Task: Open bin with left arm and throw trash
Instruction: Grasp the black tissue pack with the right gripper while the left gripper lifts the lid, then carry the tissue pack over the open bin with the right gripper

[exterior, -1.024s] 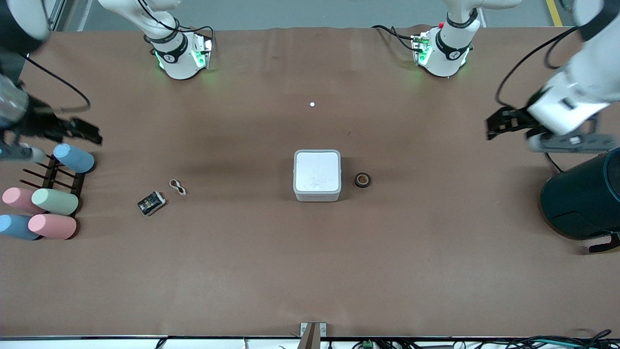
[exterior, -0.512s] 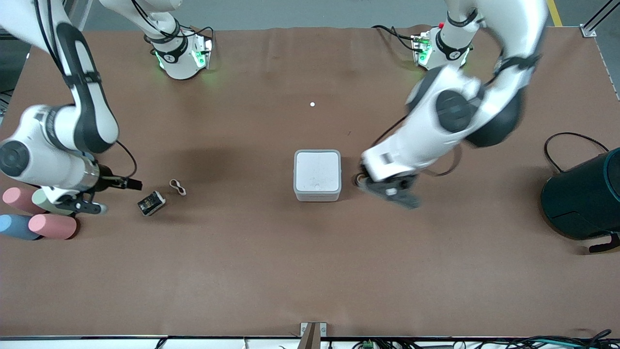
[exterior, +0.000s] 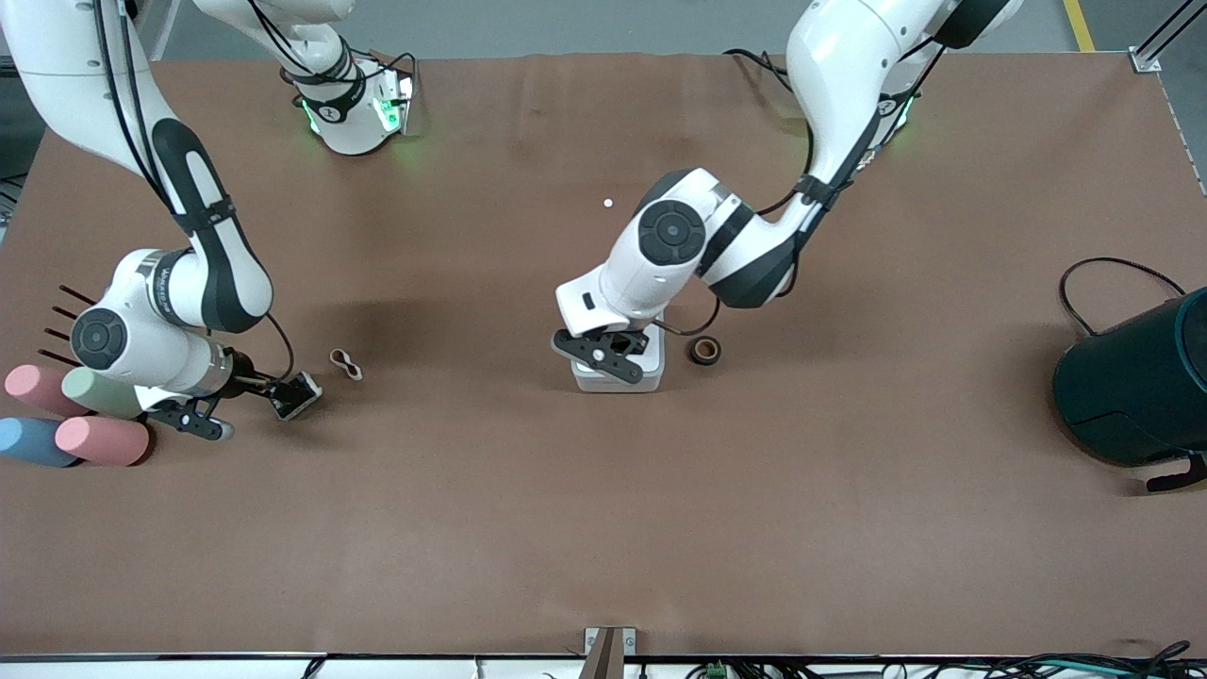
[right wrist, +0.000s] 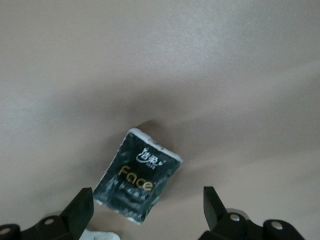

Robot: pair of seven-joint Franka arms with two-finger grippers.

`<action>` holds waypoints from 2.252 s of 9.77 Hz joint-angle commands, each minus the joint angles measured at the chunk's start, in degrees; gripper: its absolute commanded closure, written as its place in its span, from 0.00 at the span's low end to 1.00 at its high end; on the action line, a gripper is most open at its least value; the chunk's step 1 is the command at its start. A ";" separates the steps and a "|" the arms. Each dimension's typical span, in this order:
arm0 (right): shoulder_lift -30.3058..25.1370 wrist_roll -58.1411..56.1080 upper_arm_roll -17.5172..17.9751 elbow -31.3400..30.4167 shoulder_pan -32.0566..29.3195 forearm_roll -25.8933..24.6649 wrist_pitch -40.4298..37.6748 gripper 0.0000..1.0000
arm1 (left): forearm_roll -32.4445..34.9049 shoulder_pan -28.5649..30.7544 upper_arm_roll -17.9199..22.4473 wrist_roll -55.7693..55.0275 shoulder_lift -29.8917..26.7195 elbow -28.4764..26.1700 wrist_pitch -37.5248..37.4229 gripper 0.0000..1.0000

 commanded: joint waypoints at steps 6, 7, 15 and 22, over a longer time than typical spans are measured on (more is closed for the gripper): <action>4.65 0.78 0.64 -0.01 0.18 8.50 6.85 0.04 | 4.49 0.41 0.55 -0.48 2.91 -3.35 1.79 1.00; 4.84 0.69 0.64 0.08 0.44 8.50 6.68 0.27 | 4.49 0.32 0.55 -0.66 3.00 -6.50 6.33 1.00; -0.17 23.02 0.91 18.67 10.78 8.32 -17.82 0.99 | 3.79 13.68 -1.12 12.60 -9.30 -7.84 -11.91 0.79; 5.79 65.00 0.82 30.49 38.03 7.54 -4.53 0.99 | 8.36 14.64 -0.76 10.94 -7.71 -25.83 5.10 0.41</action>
